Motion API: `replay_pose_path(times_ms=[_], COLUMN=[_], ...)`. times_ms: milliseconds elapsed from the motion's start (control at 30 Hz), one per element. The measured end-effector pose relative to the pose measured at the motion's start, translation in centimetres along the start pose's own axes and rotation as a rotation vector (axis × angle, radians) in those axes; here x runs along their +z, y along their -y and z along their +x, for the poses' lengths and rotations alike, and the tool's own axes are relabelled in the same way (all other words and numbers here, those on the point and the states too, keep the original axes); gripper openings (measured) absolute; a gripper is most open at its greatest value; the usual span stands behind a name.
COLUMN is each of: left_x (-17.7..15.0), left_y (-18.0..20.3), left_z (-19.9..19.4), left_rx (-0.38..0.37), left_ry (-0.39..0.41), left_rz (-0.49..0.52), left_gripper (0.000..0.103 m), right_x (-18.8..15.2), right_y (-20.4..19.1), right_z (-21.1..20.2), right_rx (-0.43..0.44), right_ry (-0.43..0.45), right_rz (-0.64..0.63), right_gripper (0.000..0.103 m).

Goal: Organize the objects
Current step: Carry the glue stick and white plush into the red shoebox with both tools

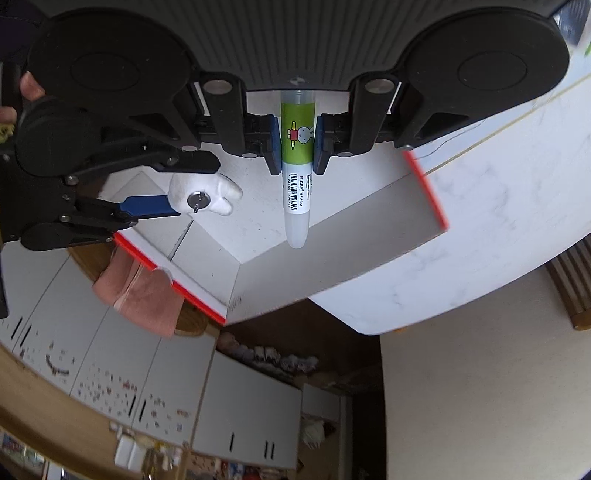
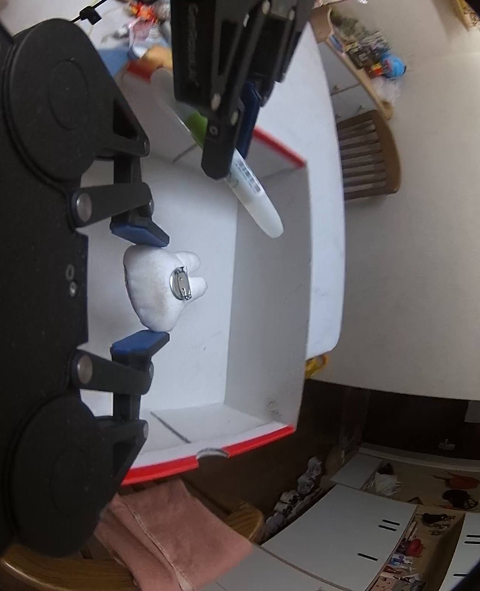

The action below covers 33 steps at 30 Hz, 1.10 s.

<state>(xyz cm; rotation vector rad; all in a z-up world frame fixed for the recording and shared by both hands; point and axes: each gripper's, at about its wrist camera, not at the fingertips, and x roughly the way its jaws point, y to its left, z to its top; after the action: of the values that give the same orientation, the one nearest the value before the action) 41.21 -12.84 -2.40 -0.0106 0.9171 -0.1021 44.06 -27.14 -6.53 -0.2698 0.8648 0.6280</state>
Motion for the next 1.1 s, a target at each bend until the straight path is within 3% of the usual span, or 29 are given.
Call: replay_pose_path(times_ms=[567, 1100], left_x=[1.8, 1.6], left_y=[0.8, 0.7], left_z=[10.4, 13.6], left_rx=[0.014, -0.003], left_ry=[-0.24, -0.379], left_rz=[0.031, 0.041], left_gripper=[0.016, 0.017], right_x=[0.2, 0.2], right_y=[2.1, 1.9], right_z=[5.8, 7.3], right_rx=[0.014, -0.024], right_ry=[-0.177, -0.29], right_rz=[-0.053, -0.075], right_gripper=[0.048, 0.048])
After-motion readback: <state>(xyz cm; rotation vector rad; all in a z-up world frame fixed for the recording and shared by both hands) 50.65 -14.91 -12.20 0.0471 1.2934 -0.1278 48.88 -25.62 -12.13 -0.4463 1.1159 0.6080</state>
